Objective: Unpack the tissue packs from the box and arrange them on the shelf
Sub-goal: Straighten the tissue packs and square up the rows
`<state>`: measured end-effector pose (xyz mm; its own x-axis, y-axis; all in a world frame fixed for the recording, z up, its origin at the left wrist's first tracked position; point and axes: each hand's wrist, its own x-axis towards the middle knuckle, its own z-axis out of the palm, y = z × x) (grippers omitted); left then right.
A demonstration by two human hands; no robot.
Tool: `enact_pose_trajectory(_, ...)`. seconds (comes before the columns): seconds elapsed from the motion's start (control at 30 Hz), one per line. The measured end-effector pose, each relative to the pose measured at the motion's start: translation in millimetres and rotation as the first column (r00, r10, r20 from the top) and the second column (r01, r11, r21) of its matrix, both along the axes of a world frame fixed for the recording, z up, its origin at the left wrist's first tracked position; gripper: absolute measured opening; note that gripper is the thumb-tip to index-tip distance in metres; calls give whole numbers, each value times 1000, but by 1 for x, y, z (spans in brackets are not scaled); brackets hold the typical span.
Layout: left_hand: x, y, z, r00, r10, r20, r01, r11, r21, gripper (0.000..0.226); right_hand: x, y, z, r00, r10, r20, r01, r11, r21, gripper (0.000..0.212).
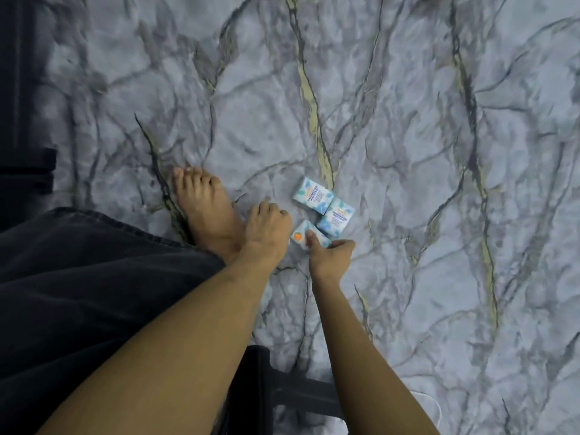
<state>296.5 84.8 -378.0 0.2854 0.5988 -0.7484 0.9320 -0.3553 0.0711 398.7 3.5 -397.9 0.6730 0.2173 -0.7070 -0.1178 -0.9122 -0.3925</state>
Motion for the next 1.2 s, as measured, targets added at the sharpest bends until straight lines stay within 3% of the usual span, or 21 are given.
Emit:
enact_pose_trajectory(0.07,-8,1,3,990,126,67,-123,991,-46,35,0,0,7,995,-78,-62,82,995,56,46)
enact_pose_trajectory(0.13,-15,12,14,915,372,158,-354,926,-132,37,4,2,23,974,-147,-174,168,980,110,35)
enact_pose_trajectory(0.2,-22,26,36,755,621,211,-564,779,-274,35,11,7,48,940,-179,-289,229,962,147,27)
enact_pose_trajectory(0.3,-43,48,84,518,794,319,-699,607,-377,38,13,24,98,893,-96,-440,230,937,263,25)
enact_pose_trajectory(0.37,-55,56,124,393,817,421,-732,555,-394,36,7,40,137,865,8,-502,198,913,356,27)
enact_pose_trajectory(0.43,-69,58,169,322,792,519,-755,546,-364,34,-4,54,179,835,143,-532,129,888,441,33)
enact_pose_trajectory(0.53,-106,48,242,171,754,634,-808,476,-348,33,-32,70,243,760,349,-549,38,818,574,23)
enact_pose_trajectory(0.63,-159,16,312,25,679,734,-860,389,-331,30,-70,73,306,632,545,-551,-41,734,678,29)
enact_pose_trajectory(0.77,-228,-58,394,-119,558,821,-931,225,-288,31,-144,50,388,447,784,-431,-180,550,816,33)
enact_pose_trajectory(0.97,-324,-208,497,-149,331,932,-989,-68,-134,31,-270,-32,495,78,982,-173,-292,188,938,22)
enact_pose_trajectory(1.1,-366,-320,573,-63,258,964,-980,-201,-11,34,-341,-101,565,-132,991,22,-243,-54,969,18)
enact_pose_trajectory(1.2,-387,-401,621,34,198,980,-930,-353,103,39,-387,-155,615,-290,938,191,-152,-243,958,20)
